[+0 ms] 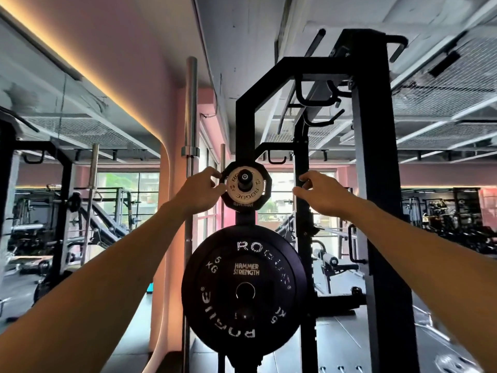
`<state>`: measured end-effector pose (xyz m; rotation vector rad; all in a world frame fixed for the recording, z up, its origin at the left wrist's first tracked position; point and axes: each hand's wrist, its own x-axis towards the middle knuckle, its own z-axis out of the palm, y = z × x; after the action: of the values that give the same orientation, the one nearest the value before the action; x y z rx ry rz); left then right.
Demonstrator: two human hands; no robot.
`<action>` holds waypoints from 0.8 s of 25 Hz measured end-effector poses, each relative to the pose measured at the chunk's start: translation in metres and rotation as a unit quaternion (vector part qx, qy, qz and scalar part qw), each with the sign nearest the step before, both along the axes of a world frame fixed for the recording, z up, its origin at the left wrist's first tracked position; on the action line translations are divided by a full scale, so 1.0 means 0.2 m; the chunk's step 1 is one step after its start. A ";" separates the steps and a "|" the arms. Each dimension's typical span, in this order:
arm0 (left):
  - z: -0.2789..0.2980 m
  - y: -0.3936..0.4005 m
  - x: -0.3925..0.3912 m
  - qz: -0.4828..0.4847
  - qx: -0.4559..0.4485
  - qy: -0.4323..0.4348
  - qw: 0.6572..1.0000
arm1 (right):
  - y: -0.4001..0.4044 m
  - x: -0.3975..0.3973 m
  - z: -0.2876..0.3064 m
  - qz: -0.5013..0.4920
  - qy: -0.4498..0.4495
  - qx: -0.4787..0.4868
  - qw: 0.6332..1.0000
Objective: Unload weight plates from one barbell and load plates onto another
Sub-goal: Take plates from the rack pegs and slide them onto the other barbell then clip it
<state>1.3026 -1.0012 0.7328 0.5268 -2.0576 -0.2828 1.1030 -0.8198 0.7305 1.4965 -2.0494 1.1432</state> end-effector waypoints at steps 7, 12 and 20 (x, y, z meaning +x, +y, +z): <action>0.12 -0.51 -0.35 0.021 -0.017 0.014 1.000 | -0.55 -0.30 0.13 -0.034 0.041 0.005 0.999; 0.18 -0.85 -0.61 0.034 -0.015 -0.006 0.999 | -0.94 -0.48 0.19 -0.050 0.056 0.017 0.997; 0.20 -1.07 -0.85 0.030 -0.041 0.021 0.998 | -1.31 -0.60 0.20 -0.034 0.004 -0.047 0.998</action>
<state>1.1317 -1.2143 0.7736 0.5282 -1.9996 -0.1722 0.9823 -1.0815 0.7712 1.3741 -1.9958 1.1882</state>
